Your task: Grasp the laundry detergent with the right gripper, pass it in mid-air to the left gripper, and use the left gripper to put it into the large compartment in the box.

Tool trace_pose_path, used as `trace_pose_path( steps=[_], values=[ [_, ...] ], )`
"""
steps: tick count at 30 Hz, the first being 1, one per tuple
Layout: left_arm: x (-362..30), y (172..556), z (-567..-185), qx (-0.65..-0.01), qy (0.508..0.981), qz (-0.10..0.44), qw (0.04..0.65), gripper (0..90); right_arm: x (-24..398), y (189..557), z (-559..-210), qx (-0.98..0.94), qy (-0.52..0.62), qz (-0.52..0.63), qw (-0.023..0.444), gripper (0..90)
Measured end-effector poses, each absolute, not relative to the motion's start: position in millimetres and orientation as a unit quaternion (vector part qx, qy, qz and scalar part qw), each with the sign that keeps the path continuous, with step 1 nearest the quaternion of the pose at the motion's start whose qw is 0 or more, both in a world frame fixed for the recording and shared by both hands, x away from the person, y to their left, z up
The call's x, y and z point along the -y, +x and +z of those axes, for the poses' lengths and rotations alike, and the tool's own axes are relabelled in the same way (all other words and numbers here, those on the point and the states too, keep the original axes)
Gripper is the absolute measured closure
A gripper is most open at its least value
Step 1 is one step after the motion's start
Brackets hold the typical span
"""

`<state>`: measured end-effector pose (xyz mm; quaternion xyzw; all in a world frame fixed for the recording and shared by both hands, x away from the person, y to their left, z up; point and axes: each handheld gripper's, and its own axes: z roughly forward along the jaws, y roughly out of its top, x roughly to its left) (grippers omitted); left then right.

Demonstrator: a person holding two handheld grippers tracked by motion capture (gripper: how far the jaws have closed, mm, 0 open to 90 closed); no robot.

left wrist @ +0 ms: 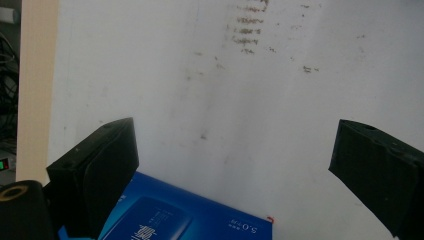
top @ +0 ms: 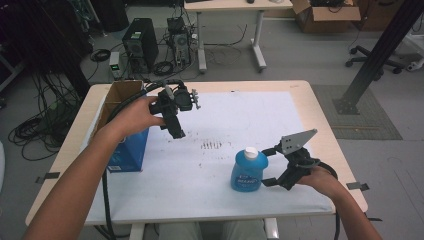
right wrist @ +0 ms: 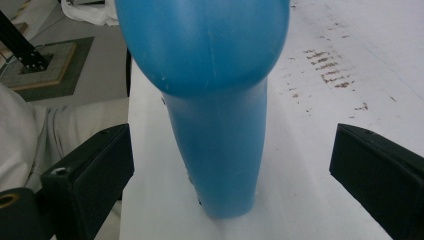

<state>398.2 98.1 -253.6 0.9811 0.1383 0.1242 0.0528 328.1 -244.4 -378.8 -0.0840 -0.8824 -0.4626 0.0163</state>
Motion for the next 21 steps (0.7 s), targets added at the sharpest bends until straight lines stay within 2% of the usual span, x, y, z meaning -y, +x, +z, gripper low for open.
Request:
trace_pose_path(
  steps=[21],
  values=[
    [-97.8, 398.0, -253.6, -0.139, 0.981, 0.126, 0.051, 5.8, 226.5, 329.7, -393.3, 0.872, -0.077, -0.482, 0.026, 4.2]
  ],
)
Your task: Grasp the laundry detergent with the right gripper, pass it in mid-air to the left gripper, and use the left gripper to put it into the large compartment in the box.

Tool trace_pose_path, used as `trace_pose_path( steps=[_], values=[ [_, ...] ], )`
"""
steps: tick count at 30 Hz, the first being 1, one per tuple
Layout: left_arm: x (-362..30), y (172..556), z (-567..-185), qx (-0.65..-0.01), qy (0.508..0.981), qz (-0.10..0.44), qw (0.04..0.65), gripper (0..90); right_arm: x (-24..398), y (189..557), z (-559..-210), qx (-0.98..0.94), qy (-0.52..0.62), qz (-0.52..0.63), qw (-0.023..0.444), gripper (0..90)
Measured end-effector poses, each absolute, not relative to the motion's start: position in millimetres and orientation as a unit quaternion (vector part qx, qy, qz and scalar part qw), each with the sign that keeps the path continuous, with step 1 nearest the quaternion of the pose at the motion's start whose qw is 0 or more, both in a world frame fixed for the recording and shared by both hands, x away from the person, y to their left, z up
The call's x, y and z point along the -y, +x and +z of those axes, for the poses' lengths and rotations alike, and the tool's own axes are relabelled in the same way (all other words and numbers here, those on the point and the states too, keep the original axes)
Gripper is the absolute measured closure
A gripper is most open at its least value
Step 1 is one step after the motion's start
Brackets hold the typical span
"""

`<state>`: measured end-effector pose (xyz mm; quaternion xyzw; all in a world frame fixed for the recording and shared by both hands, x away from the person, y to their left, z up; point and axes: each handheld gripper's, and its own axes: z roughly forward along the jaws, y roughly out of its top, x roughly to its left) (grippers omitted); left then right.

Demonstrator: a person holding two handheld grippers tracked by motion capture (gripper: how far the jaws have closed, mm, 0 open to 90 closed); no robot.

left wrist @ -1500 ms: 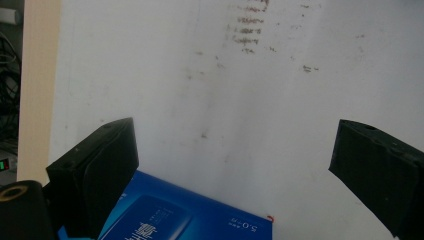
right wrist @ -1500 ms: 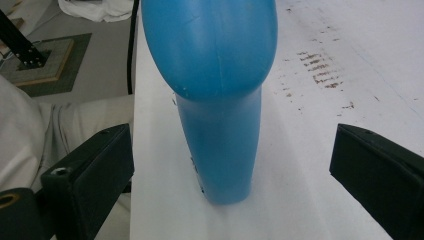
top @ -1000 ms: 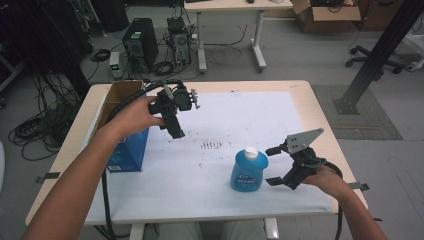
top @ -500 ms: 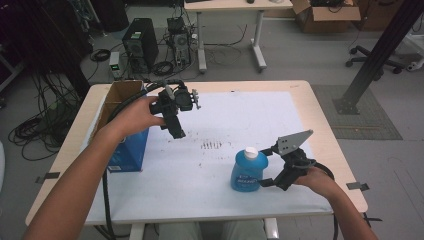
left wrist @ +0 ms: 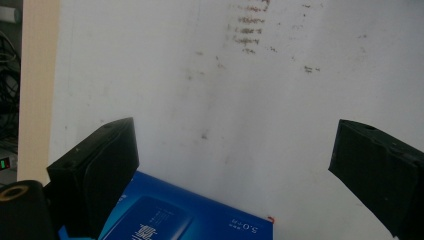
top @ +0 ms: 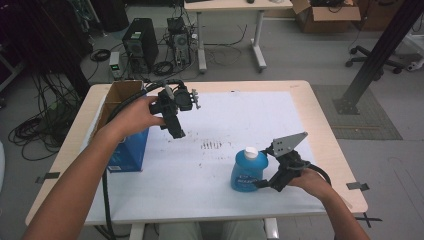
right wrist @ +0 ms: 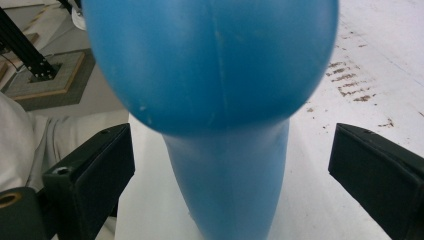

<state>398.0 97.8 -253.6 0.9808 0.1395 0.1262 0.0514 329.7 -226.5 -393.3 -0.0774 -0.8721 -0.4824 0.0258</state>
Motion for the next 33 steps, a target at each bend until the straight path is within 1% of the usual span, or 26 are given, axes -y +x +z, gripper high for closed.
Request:
trace_pose_path(
  steps=[15, 17, 19, 26, 33],
  values=[
    [-96.5, 397.9, -254.4, -0.138, 0.981, 0.126, 0.051, 5.8, 216.8, 329.7, -400.4, 0.866, -0.077, -0.494, 0.031, 6.1],
    [-96.6, 397.9, -254.4, -0.139, 0.981, 0.126, 0.051, 5.8, 216.1, 329.7, -401.2, 0.863, -0.074, -0.499, 0.034, 8.0],
    [-96.8, 397.9, -254.1, -0.137, 0.981, 0.126, 0.049, 5.8, 216.5, 329.5, -401.5, 0.86, -0.069, -0.504, 0.035, 12.1],
    [-97.6, 397.8, -253.8, -0.137, 0.981, 0.128, 0.051, 5.8, 217.2, 330.0, -401.7, 0.859, -0.07, -0.506, 0.033, 12.9],
    [-97.7, 397.7, -253.6, -0.137, 0.981, 0.128, 0.049, 5.8, 217.5, 328.6, -401.7, 0.858, -0.065, -0.508, 0.033, 18.1]
  ],
)
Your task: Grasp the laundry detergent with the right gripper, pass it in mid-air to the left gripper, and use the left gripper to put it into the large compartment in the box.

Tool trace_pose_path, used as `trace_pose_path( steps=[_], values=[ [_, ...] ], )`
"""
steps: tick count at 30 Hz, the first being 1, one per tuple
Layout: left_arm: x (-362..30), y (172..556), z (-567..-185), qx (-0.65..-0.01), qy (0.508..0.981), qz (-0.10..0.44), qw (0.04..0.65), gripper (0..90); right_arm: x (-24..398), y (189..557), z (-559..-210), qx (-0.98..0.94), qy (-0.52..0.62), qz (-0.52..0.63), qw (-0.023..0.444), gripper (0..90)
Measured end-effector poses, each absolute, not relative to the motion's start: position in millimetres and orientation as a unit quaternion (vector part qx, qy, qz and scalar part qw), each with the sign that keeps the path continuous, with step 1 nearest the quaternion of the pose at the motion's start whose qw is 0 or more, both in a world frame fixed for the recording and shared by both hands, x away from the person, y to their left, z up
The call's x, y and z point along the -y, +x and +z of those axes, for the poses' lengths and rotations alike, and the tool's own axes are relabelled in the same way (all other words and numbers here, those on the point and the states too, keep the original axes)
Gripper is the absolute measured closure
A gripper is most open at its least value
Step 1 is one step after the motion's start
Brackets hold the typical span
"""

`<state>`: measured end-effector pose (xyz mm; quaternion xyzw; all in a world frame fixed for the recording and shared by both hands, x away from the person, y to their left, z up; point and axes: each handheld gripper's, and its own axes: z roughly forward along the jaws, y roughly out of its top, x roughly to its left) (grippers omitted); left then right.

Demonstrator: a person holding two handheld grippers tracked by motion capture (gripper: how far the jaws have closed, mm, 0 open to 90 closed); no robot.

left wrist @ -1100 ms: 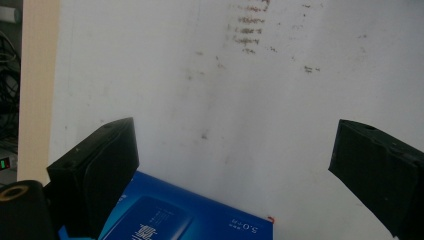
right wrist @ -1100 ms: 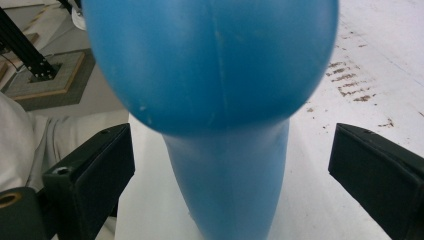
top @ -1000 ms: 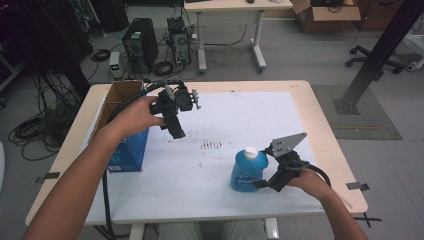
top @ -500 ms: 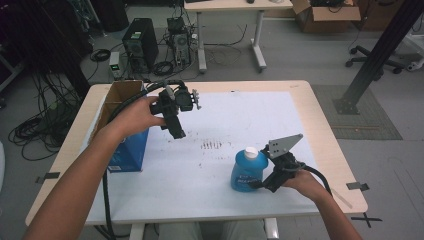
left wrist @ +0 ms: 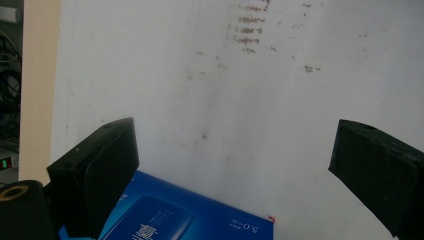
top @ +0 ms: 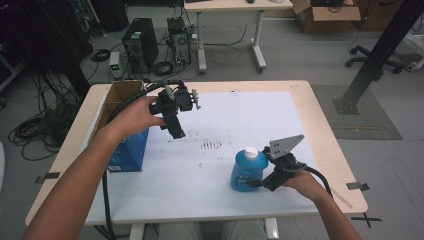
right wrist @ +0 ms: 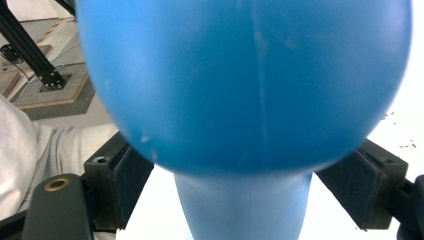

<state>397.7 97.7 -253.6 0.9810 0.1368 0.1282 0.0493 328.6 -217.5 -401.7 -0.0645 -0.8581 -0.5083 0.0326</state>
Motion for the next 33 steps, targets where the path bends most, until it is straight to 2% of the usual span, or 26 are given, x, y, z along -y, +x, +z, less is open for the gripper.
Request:
trace_pose_path(
  steps=[24, 33],
  values=[
    [-97.9, 397.7, -253.3, -0.139, 0.98, 0.13, 0.049, 5.9, 217.1, 328.4, -401.6, 0.858, -0.051, -0.511, 0.027, 39.6],
    [-97.8, 397.3, -253.3, -0.141, 0.98, 0.131, 0.05, 5.9, 218.0, 327.7, -402.3, 0.855, -0.046, -0.517, 0.015, 42.4]
  ],
)
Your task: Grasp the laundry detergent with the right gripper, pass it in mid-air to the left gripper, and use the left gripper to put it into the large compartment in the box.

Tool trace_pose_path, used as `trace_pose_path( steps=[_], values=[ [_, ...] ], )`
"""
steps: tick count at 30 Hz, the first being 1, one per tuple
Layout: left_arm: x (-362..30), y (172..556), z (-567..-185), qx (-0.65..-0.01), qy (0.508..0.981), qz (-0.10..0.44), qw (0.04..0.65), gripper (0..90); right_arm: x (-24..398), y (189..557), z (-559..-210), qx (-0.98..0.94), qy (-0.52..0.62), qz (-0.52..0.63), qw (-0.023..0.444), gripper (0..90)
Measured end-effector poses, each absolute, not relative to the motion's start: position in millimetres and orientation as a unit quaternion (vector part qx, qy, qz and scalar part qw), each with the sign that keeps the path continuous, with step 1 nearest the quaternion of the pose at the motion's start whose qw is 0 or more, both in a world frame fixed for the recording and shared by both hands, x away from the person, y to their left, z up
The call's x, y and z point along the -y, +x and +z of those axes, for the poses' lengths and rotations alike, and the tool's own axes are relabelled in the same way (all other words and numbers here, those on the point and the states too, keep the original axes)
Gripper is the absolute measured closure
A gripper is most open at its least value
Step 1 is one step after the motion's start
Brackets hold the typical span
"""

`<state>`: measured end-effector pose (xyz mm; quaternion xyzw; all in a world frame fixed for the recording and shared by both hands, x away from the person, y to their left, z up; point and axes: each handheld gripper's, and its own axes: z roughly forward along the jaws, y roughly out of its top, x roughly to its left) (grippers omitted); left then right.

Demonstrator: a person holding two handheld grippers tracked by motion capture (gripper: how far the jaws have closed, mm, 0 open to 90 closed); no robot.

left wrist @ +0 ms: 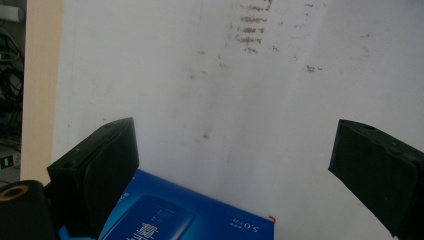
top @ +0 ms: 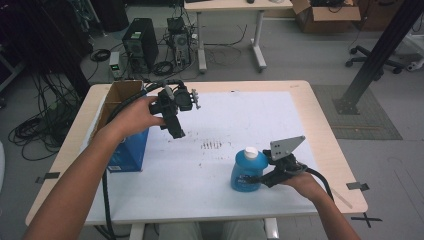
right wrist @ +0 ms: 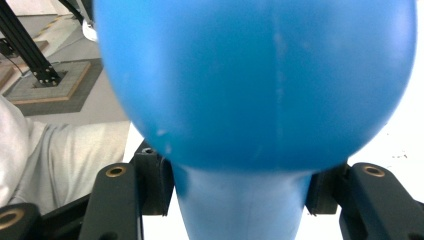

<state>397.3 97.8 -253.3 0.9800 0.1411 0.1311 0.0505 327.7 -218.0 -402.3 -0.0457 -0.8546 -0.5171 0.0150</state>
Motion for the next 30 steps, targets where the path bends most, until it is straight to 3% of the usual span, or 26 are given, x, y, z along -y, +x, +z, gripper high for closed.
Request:
trace_pose_path(
  steps=[13, 30],
  values=[
    [-99.1, 395.1, -250.4, -0.147, 0.979, 0.13, 0.053, 6.2, 219.1, 324.8, -393.5, 0.849, -0.041, -0.527, 0.004, 44.1],
    [-90.9, 372.6, -220.5, -0.134, 0.978, 0.135, 0.082, 6.3, 223.4, 326.4, -344.4, 0.844, -0.047, -0.533, -0.024, 44.1]
  ],
)
